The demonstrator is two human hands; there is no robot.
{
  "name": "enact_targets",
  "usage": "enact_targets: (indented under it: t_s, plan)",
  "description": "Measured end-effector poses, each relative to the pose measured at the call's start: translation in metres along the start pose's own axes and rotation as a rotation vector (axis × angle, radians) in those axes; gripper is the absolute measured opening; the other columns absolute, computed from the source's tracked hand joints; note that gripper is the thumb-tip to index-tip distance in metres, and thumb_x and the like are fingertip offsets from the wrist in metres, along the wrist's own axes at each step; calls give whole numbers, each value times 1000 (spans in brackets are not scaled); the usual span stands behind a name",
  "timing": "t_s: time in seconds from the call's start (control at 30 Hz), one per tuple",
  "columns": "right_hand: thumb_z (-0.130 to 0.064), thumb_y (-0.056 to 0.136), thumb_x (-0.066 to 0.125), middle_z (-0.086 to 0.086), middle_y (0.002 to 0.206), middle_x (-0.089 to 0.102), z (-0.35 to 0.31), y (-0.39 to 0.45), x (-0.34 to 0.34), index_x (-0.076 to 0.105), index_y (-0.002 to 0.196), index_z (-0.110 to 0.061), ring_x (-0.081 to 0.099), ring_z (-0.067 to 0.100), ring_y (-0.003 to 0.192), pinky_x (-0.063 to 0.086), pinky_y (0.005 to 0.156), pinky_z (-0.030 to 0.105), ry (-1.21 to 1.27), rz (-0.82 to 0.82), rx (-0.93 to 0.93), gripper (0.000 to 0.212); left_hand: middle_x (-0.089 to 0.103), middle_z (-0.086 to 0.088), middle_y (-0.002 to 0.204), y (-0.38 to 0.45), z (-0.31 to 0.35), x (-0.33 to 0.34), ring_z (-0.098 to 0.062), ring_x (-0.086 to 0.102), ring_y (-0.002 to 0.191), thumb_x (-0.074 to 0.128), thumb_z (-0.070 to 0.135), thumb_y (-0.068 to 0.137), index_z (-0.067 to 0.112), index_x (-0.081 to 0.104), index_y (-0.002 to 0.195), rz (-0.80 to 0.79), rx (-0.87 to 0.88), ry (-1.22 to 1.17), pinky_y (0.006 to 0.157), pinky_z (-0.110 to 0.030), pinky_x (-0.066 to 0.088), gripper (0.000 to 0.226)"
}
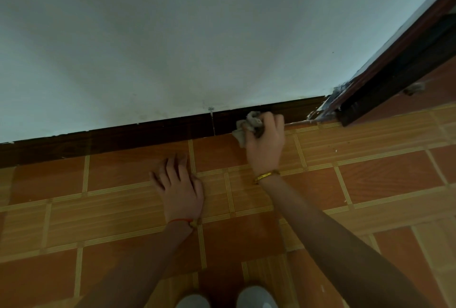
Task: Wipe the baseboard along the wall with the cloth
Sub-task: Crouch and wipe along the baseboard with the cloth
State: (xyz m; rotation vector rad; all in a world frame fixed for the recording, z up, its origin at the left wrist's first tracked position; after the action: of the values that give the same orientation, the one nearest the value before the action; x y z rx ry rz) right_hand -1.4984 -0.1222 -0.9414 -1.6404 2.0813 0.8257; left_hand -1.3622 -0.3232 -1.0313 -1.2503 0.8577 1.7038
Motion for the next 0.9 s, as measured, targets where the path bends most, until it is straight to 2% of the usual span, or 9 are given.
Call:
enact_targets:
  t_s: [0.1,0.27,0.37,0.47,0.6,0.67,0.73,0.8,0.9]
  plan:
    - [-3,78,72,6,98,50,-3,3,-13,58,88,-4,47,9,80,33,73,-5,28,74,-5,18,41,-17,146,-1,-2,0,-39,32,140,41,29,90,12,44,142,-4,10,5,117,-66,12,55]
    - [-4,77,68,15,100,58,38,35,-84,58,94,1,56,23,91,32,76,2,53,419,165,20,41,-17,146,0,-2,-1,-39,31,140,39,30,90,12,44,142,-9,4,0,117,-65,11,55]
    - [-7,80,68,13,104,57,27,37,-82,56,94,-1,54,15,92,37,78,3,69,375,123,19,41,-17,146,-1,0,0,-39,32,140,39,30,90,11,45,141,-11,0,8,117,-66,11,54]
    - [-5,80,68,11,100,54,-10,19,-53,54,90,-3,49,9,85,40,75,5,64,250,-4,17,41,-18,146,0,-1,2,-40,31,140,40,30,89,11,44,141,-11,0,14,117,-67,11,56]
    - [0,78,70,10,100,54,-35,4,-27,55,86,-4,46,-2,76,38,69,-1,112,120,-97,18,41,-18,146,-1,-2,2,-40,30,140,39,31,89,11,44,142,-6,8,2,117,-67,11,57]
    - [0,79,71,9,99,55,-25,11,-36,56,87,-4,46,-6,78,40,70,2,118,154,-72,18,42,-17,146,-1,-1,0,-39,32,140,40,30,89,11,44,143,11,19,-6,117,-66,12,57]
    - [-3,79,70,9,100,57,-2,22,-58,57,90,-4,48,1,79,42,74,5,95,267,17,17,43,-17,146,-1,-1,-1,-39,33,140,41,29,90,11,45,142,23,29,-7,117,-66,13,56]
    - [-5,78,70,11,101,59,19,31,-79,58,92,-3,50,7,87,36,78,-1,102,381,98,19,43,-17,145,0,-1,-2,-39,33,139,41,29,90,11,46,142,29,27,-2,117,-66,13,55]
    - [-3,77,70,11,102,58,23,33,-83,57,92,-3,51,7,91,37,80,1,105,403,101,20,43,-17,145,0,0,-2,-40,33,139,39,29,90,11,46,141,16,20,-2,117,-66,13,54]
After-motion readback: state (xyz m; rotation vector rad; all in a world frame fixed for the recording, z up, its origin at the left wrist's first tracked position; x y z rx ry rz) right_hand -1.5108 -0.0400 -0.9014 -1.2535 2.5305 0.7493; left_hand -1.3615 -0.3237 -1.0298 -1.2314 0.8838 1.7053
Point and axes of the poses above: each hand's wrist, its own y-axis towards the middle knuckle, its own x-axis out of the palm, z = x × y, the point moved 9 cm from there along y, towards the middle knuckle
